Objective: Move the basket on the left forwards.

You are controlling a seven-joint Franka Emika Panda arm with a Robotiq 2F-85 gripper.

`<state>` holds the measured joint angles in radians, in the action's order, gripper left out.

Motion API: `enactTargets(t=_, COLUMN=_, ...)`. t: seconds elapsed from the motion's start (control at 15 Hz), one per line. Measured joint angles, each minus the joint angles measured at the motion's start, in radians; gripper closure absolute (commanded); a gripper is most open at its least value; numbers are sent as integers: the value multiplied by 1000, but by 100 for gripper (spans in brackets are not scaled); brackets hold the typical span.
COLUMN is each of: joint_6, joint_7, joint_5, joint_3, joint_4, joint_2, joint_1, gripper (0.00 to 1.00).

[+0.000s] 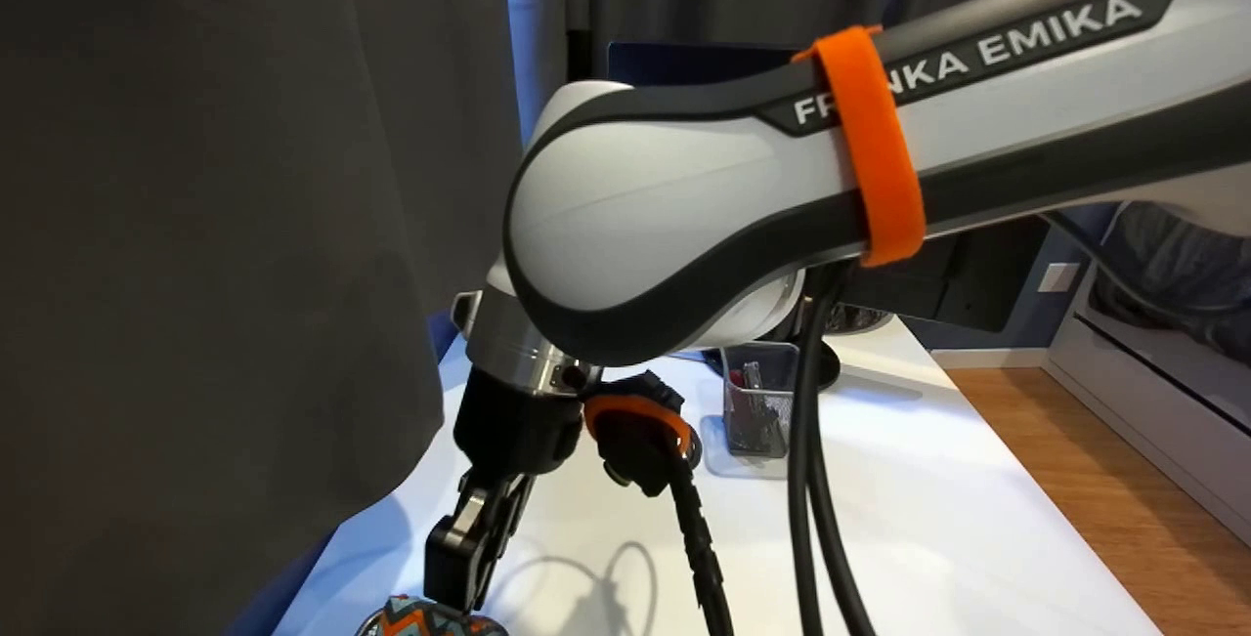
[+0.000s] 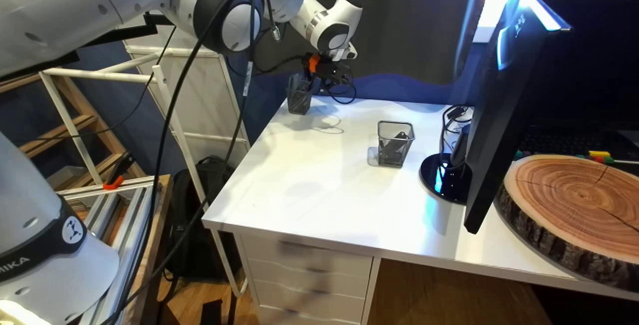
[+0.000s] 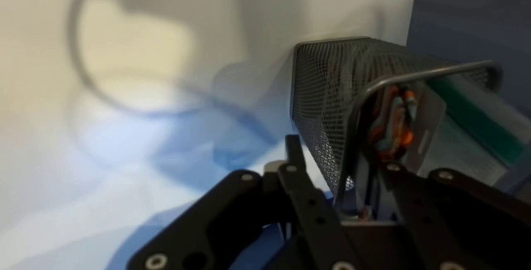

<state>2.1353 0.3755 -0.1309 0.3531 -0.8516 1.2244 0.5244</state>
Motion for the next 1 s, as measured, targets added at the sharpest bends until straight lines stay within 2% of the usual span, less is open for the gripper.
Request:
enactTargets(t=0.13, joint_6=-11, joint_7=-1, joint_5=4, joint_3=-6, joint_4=5, joint_2=-3, joint_1=7, gripper=100)
enactTargets(t=0.67, joint_6=-28, joint_7=-9, joint_5=6, joint_3=-29, joint_4=21, joint_2=-8, joint_1=24, gripper=99)
enactTargets(t=1.0, joint_6=-30, joint_7=-22, joint_5=5, joint_3=-43, joint_4=-2, joint_2=-85, joint_1=-45, gripper=99)
